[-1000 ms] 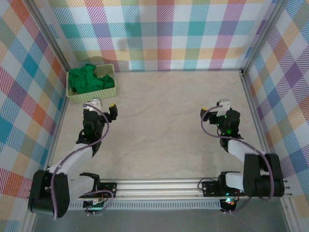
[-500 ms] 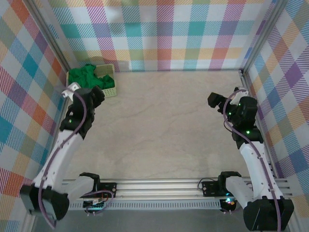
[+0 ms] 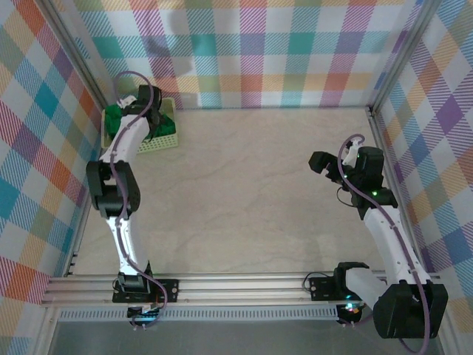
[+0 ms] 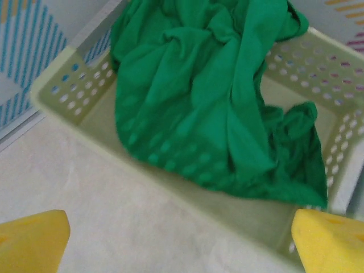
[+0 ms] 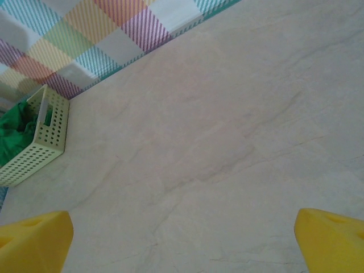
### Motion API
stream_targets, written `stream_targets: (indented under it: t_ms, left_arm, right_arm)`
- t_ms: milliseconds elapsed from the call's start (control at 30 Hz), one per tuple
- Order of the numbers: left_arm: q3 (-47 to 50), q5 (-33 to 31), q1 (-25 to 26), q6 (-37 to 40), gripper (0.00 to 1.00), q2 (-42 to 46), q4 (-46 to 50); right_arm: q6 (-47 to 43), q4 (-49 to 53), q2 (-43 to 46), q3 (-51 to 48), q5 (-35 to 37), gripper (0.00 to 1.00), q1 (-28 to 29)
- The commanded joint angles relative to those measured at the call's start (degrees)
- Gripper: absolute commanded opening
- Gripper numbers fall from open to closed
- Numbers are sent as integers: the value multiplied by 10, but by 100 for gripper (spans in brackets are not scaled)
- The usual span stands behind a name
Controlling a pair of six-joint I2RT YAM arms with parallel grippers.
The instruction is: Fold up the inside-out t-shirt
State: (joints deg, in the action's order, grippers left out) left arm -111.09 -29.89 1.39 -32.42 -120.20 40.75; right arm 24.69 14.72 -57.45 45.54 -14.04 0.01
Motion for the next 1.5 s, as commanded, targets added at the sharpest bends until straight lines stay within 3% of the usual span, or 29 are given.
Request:
stream_targets:
  t_ms: [0,167,367,533,633,800,867,933,1167,1467]
  left_arm:
    - [-97,9,-16,10,100,-62,63]
    - [-167,21,-30,15,100,-146,42]
    - [-286,43,-42,11,100,-247,80]
    - [-304,65,-47,13,89,-278,62]
    - [-304,87,-52,13,74,-286,48]
    - [-330,134,-66,8,34,-302,51]
    - [-342,148,-72,4,20,-296,56]
    - [-355,151,-74,4,13,-283,62]
    - [-385,189,-86,4,0,-204,66]
    - [-404,244,-81,9,0,-47,60]
  right_arm:
    - [2,6,3,-15,-29,100,-2]
    - [6,-2,-3,-33,-43,100,-1]
    - [5,-7,-2,-48,-46,100,0]
    - [7,-11,-8,-47,-52,100,0]
    - [8,-9,-9,-48,-51,100,0]
    - [9,0,2,-48,-55,100,0]
    - [9,6,15,-50,-52,100,0]
    - [8,15,27,-50,-54,100,0]
    - [4,34,42,-60,-40,100,0]
    - [18,62,81,-57,-57,100,0]
